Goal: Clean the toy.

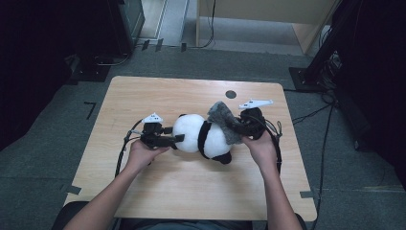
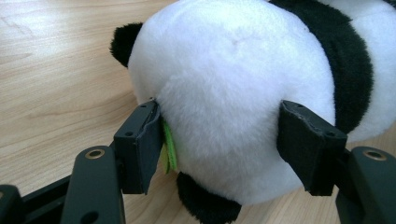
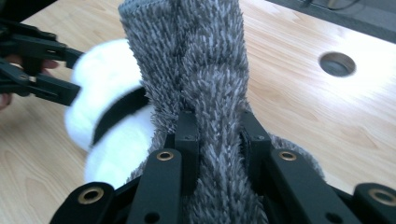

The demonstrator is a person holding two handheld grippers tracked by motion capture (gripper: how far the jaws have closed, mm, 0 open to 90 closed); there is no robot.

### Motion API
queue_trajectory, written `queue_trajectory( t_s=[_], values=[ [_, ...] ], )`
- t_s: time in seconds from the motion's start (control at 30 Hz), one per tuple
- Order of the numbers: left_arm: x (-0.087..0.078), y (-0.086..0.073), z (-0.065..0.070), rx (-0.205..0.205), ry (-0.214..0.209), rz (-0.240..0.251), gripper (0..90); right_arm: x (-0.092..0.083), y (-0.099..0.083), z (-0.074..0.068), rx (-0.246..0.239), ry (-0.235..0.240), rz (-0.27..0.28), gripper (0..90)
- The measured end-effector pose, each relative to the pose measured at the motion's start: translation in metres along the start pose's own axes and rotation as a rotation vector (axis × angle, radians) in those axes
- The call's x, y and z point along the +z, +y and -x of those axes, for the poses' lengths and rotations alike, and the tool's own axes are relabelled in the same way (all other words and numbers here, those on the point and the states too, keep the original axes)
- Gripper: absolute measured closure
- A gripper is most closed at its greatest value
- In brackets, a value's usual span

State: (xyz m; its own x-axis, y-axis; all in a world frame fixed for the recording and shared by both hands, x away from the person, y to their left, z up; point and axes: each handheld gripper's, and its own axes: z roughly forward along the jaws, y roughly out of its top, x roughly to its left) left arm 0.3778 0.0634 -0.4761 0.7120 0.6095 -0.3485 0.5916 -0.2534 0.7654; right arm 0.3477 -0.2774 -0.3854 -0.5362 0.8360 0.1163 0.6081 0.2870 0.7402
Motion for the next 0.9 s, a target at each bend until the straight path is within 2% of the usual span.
queue_trajectory(
  t_s=[0.27, 0.33, 0.4, 0.53, 0.63, 0.73, 0.9],
  values=[
    [0.000, 0.000, -0.001, 0.000, -0.008, 0.008, 33.5, -0.004, -0.009, 0.017, 0.055, -0.028, -0.008, 74.9],
    [0.000, -0.001, -0.001, -0.003, -0.007, 0.011, 33.5, -0.007, -0.008, 0.017, 0.052, -0.040, -0.007, 75.2],
    [0.001, -0.002, -0.001, 0.001, -0.002, 0.014, 33.6, -0.013, -0.002, 0.013, 0.042, -0.036, 0.017, 75.3],
    [0.001, -0.002, 0.000, 0.001, 0.000, 0.017, 33.8, -0.025, 0.015, -0.009, -0.013, -0.002, 0.086, 75.3],
    [0.000, -0.002, 0.000, 0.004, 0.000, 0.020, 34.0, -0.022, 0.025, -0.026, -0.058, 0.028, 0.102, 75.3],
    [0.000, -0.002, 0.001, 0.003, -0.001, 0.024, 34.0, -0.010, 0.033, -0.044, -0.100, 0.064, 0.098, 75.3],
    [0.000, -0.003, 0.001, 0.002, -0.003, 0.028, 34.0, 0.023, 0.042, -0.069, -0.148, 0.128, 0.051, 75.3]
  ],
)
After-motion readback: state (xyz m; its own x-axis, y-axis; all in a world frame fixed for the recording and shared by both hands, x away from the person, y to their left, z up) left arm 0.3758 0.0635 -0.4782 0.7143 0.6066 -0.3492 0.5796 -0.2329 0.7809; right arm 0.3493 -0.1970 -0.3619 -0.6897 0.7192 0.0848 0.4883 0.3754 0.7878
